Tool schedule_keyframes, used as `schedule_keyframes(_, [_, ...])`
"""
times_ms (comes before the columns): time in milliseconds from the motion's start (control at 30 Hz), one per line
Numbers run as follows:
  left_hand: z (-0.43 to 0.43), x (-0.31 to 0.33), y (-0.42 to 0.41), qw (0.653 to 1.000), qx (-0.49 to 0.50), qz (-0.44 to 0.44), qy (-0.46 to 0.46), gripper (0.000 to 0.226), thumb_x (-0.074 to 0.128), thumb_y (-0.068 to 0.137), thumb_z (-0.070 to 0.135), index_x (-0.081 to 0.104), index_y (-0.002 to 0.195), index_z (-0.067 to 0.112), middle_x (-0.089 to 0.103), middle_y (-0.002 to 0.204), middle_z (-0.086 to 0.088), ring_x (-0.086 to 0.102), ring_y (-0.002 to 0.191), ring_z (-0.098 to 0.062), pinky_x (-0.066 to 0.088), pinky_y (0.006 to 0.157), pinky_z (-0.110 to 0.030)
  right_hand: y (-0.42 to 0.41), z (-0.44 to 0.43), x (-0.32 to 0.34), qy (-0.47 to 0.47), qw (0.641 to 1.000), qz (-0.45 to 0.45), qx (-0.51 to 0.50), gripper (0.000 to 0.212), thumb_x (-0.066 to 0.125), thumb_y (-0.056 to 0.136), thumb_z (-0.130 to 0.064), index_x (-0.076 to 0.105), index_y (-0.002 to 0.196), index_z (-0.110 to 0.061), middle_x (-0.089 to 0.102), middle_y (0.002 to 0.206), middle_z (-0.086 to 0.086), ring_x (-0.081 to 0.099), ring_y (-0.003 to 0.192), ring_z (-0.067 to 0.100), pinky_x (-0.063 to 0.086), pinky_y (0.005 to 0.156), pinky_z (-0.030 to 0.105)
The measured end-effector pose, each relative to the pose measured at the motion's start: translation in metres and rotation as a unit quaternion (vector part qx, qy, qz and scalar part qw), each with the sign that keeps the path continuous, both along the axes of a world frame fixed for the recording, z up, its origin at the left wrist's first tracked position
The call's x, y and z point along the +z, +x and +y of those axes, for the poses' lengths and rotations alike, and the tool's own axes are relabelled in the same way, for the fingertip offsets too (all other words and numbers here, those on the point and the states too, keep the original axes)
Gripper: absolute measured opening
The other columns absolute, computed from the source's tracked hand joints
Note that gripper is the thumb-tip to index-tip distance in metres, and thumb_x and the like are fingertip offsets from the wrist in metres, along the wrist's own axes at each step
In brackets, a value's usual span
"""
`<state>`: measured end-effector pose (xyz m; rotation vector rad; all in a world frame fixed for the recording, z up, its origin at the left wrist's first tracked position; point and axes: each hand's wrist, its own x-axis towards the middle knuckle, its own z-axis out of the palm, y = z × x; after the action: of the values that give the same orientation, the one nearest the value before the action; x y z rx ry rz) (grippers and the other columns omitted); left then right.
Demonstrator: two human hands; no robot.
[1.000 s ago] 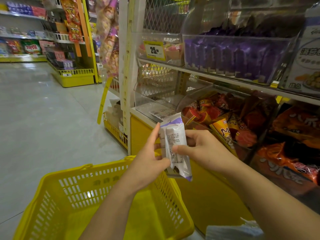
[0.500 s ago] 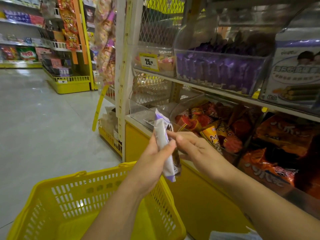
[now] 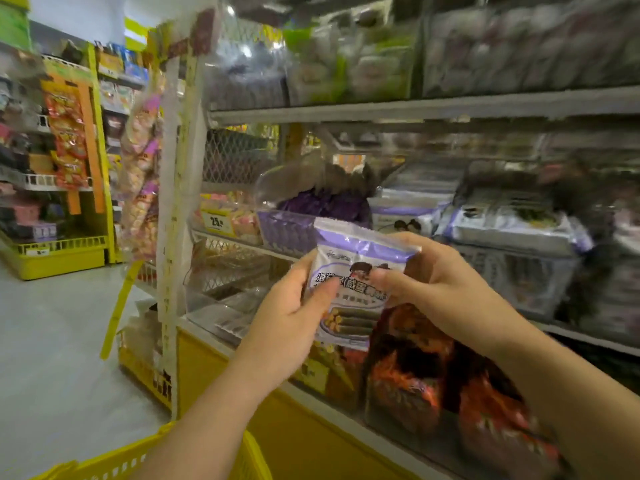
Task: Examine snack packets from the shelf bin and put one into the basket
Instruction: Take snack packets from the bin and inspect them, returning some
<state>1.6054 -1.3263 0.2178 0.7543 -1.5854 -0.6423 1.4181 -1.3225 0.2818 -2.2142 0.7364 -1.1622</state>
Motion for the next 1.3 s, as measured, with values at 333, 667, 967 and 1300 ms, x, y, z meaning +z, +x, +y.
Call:
schedule_keyframes(333, [-0.026, 0.125, -0.089, 0.968, 0.065, -0.118, -0.210, 0.027, 0.058, 0.096, 0.019, 0.057, 0.113, 0.040, 0.059, 0.104, 0.026, 0.055, 0.101, 0.008, 0.041, 0.085, -0.008, -0.102, 0.015, 0.116, -0.349, 0.908, 0.122, -0.200, 0.047, 0.067, 0.085, 0.000, 0.062, 0.120, -0.031, 0.067, 0.105, -0.027, 0.064, 0.096, -0.003, 0.050, 0.078, 0.010])
schedule_keyframes(667, [-0.094, 0.136, -0.111, 0.874, 0.178, -0.374, -0.255, 0.028, 0.047, 0.099, 0.031, 0.060, 0.122, 0.040, 0.056, 0.120, 0.024, 0.048, 0.112, 0.001, 0.029, 0.100, -0.019, -0.164, -0.082, 0.137, -0.385, 0.776, 0.349, -0.358, 0.042, 0.061, 0.090, -0.007, 0.060, 0.131, -0.016, 0.065, 0.126, 0.003, 0.064, 0.110, 0.026, 0.052, 0.092, 0.036])
schedule_keyframes(967, [-0.167, 0.192, -0.164, 0.809, 0.132, -0.524, -0.231, 0.031, 0.045, 0.097, 0.032, 0.060, 0.124, 0.033, 0.062, 0.122, 0.005, 0.056, 0.112, -0.018, 0.045, 0.097, -0.034, -0.195, -0.153, 0.161, -0.279, 0.782, 0.375, -0.413, 0.043, 0.047, 0.099, -0.015, 0.046, 0.141, -0.023, 0.059, 0.130, 0.005, 0.056, 0.117, 0.026, 0.047, 0.097, 0.042])
schedule_keyframes(1300, [-0.236, 0.193, -0.242, 0.735, 0.123, -0.645, -0.170, 0.043, 0.045, 0.098, 0.026, 0.045, 0.141, 0.019, 0.048, 0.144, -0.011, 0.049, 0.127, -0.028, 0.037, 0.110, -0.040, -0.217, -0.177, 0.160, -0.235, 0.827, 0.329, -0.391, 0.042, 0.052, 0.093, -0.015, 0.050, 0.132, -0.032, 0.055, 0.133, 0.004, 0.054, 0.116, 0.026, 0.045, 0.098, 0.037])
